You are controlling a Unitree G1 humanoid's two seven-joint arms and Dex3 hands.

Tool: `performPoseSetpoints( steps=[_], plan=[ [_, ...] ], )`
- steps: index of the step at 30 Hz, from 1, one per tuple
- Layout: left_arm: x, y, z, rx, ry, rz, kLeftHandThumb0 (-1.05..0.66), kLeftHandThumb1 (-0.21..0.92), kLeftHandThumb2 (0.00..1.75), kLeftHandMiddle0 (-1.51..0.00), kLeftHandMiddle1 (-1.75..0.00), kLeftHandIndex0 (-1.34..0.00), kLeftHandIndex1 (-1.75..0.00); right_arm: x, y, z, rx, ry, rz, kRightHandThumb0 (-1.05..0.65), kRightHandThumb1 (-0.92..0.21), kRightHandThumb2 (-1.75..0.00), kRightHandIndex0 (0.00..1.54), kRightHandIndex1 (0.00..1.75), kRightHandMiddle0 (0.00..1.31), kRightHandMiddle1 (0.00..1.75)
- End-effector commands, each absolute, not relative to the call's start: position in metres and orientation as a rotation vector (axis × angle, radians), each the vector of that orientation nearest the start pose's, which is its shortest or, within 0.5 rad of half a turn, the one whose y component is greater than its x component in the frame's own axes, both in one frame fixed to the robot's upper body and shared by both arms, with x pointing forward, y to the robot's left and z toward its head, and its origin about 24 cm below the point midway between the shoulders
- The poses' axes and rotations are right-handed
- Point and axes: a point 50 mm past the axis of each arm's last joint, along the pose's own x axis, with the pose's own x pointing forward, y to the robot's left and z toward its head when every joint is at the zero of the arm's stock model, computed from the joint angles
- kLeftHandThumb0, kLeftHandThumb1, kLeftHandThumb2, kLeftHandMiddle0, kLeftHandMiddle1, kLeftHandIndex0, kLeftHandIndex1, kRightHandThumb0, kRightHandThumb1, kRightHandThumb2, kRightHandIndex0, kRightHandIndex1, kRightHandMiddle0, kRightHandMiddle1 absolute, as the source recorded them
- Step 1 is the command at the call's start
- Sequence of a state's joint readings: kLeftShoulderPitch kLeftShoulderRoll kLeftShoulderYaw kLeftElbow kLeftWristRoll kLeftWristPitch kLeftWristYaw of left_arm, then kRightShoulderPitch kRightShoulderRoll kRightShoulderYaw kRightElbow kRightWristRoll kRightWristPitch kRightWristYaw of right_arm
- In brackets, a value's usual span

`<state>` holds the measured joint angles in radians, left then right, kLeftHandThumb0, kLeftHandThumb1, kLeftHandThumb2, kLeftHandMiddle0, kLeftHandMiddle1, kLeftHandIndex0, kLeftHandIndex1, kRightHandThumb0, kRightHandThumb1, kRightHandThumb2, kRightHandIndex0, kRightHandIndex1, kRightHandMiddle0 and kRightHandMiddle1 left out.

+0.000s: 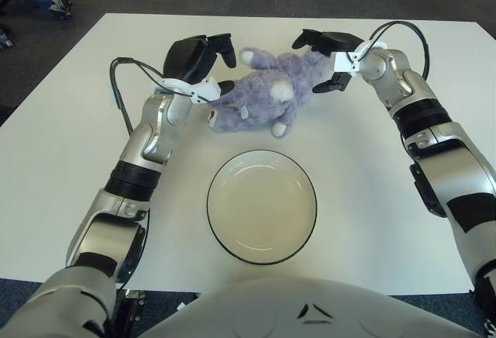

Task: Put the doll into the plate.

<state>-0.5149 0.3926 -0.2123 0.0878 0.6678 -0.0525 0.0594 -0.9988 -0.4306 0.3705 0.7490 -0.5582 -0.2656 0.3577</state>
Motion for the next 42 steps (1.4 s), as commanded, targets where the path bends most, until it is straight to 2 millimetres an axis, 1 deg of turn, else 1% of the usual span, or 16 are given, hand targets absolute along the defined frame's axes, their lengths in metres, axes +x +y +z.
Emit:
performPoseSetpoints(
  steps=[1, 9, 15, 21, 25, 28, 29, 32, 36, 40, 42],
  plan=[
    [0.327, 0.139, 0.165, 1.089, -0.531, -0.081, -0.02, 0.13, 1.39, -0.72, -1.74, -0.82, -1.28, 0.394, -0.123, 0.193, -1.275, -0.282, 0.551, -0.43, -0.17, -1.05, 0.01, 0.47, 0.0, 0.4],
    [0.327, 0.139, 0.164, 1.09, -0.545, -0.084, -0.02, 0.13, 1.38, -0.72, -1.75, -0.82, -1.27, 0.393, -0.119, 0.19, -1.263, -0.272, 0.617, -0.44, -0.22, -1.03, 0.04, 0.41, 0.0, 0.21],
    [0.327, 0.138, 0.164, 1.087, -0.551, -0.085, -0.02, 0.12, 1.39, -0.73, -1.75, -0.82, -1.26, 0.39, -0.115, 0.182, -1.252, -0.282, 0.676, -0.41, -0.25, -1.02, 0.06, 0.38, 0.0, 0.15],
    [0.327, 0.137, 0.164, 1.085, -0.554, -0.086, -0.02, 0.12, 1.39, -0.73, -1.75, -0.83, -1.25, 0.391, -0.112, 0.179, -1.277, -0.253, 0.724, -0.37, -0.22, -1.05, 0.07, 0.37, 0.0, 0.12],
    [0.327, 0.136, 0.164, 1.084, -0.553, -0.089, -0.02, 0.12, 1.38, -0.73, -1.75, -0.83, -1.25, 0.391, -0.108, 0.174, -1.291, -0.258, 0.744, -0.37, -0.18, -1.06, 0.13, 0.39, 0.0, 0.06],
    [0.327, 0.135, 0.164, 1.077, -0.552, -0.093, -0.02, 0.12, 1.38, -0.73, -1.75, -0.83, -1.25, 0.39, -0.106, 0.17, -1.297, -0.266, 0.753, -0.37, -0.17, -1.07, 0.16, 0.41, 0.0, 0.05],
    [0.327, 0.135, 0.164, 1.073, -0.552, -0.095, -0.02, 0.13, 1.4, -0.71, -1.71, -0.78, -1.38, 0.39, -0.105, 0.169, -1.303, -0.27, 0.758, -0.37, -0.16, -1.08, 0.17, 0.43, 0.0, 0.07],
    [0.327, 0.135, 0.164, 1.064, -0.553, -0.099, -0.01, 0.13, 1.43, -0.69, -1.67, -0.72, -1.55, 0.39, -0.104, 0.168, -1.314, -0.278, 0.768, -0.35, -0.16, -1.09, 0.19, 0.49, 0.0, 0.08],
    [0.326, 0.134, 0.164, 1.058, -0.557, -0.101, -0.01, 0.13, 1.45, -0.68, -1.65, -0.69, -1.61, 0.389, -0.102, 0.164, -1.333, -0.277, 0.791, -0.3, -0.15, -1.11, 0.21, 0.53, 0.0, 0.1],
    [0.326, 0.133, 0.163, 1.057, -0.559, -0.101, -0.01, 0.14, 1.45, -0.68, -1.65, -0.69, -1.62, 0.389, -0.099, 0.159, -1.349, -0.28, 0.805, -0.27, -0.15, -1.12, 0.22, 0.56, 0.0, 0.13],
    [0.326, 0.133, 0.163, 1.051, -0.558, -0.102, -0.01, 0.14, 1.45, -0.68, -1.65, -0.68, -1.63, 0.389, -0.098, 0.156, -1.352, -0.277, 0.812, -0.22, -0.13, -1.14, 0.23, 0.57, 0.0, 0.17]
  ],
)
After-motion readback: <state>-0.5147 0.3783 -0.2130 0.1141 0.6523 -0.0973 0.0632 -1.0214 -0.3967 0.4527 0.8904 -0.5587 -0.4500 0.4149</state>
